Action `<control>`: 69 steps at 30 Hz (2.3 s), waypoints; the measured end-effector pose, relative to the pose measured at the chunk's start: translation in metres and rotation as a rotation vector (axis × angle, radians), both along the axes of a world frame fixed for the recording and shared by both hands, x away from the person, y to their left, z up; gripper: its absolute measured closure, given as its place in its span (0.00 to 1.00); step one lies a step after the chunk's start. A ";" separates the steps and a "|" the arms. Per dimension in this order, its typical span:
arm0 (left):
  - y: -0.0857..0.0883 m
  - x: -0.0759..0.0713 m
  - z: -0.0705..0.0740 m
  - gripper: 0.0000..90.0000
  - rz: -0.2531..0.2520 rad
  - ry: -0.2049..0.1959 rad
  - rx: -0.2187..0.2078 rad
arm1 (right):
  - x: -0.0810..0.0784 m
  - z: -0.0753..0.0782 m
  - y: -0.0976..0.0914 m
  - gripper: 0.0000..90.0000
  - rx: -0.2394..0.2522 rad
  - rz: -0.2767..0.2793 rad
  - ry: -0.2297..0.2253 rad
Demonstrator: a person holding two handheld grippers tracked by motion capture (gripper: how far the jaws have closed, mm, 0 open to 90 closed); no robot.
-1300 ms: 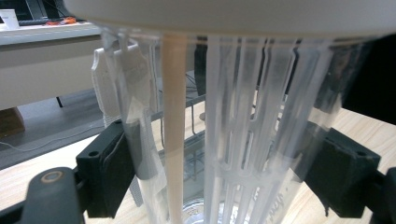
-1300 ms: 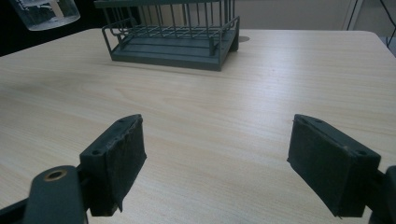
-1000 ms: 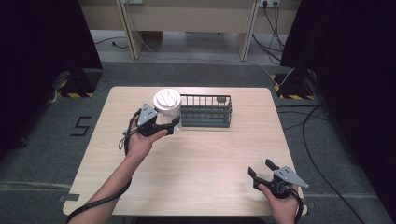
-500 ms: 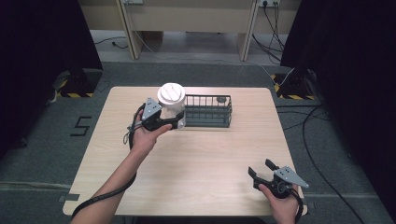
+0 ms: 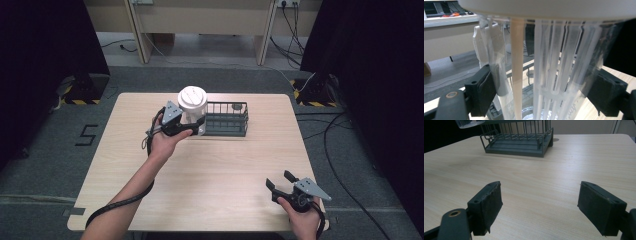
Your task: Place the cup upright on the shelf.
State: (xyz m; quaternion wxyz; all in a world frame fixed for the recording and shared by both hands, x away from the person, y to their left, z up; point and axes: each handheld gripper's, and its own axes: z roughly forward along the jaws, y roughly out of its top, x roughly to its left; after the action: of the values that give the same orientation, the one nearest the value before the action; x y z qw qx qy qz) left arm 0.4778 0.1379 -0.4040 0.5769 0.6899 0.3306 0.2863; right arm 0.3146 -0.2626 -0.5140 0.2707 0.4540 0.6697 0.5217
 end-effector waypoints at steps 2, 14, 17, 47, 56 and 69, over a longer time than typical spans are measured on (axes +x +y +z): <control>-0.002 0.002 0.001 0.19 -0.001 -0.001 0.002 | 0.000 0.000 0.000 0.22 -0.001 0.000 -0.001; -0.010 0.012 0.006 0.19 -0.003 -0.003 -0.004 | 0.000 0.000 0.000 0.22 -0.002 0.002 0.000; -0.014 0.015 0.008 0.19 -0.007 -0.006 -0.003 | 0.000 0.000 0.000 0.22 -0.002 0.002 -0.001; -0.044 0.040 0.016 0.19 -0.021 -0.024 -0.013 | 0.000 0.000 0.000 0.22 0.002 -0.001 -0.001; -0.050 0.047 0.018 0.19 -0.013 -0.022 -0.010 | 0.000 0.000 -0.001 0.22 0.009 -0.001 0.006; -0.060 0.061 0.017 0.19 -0.005 -0.012 -0.019 | 0.001 0.000 -0.001 0.23 0.018 -0.002 0.007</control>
State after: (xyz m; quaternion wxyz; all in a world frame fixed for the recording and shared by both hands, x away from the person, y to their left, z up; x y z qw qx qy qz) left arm 0.5391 0.0783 -0.3872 0.5861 0.6835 0.3279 0.2859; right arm 0.3154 -0.2639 -0.5142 0.2648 0.4588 0.6655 0.5258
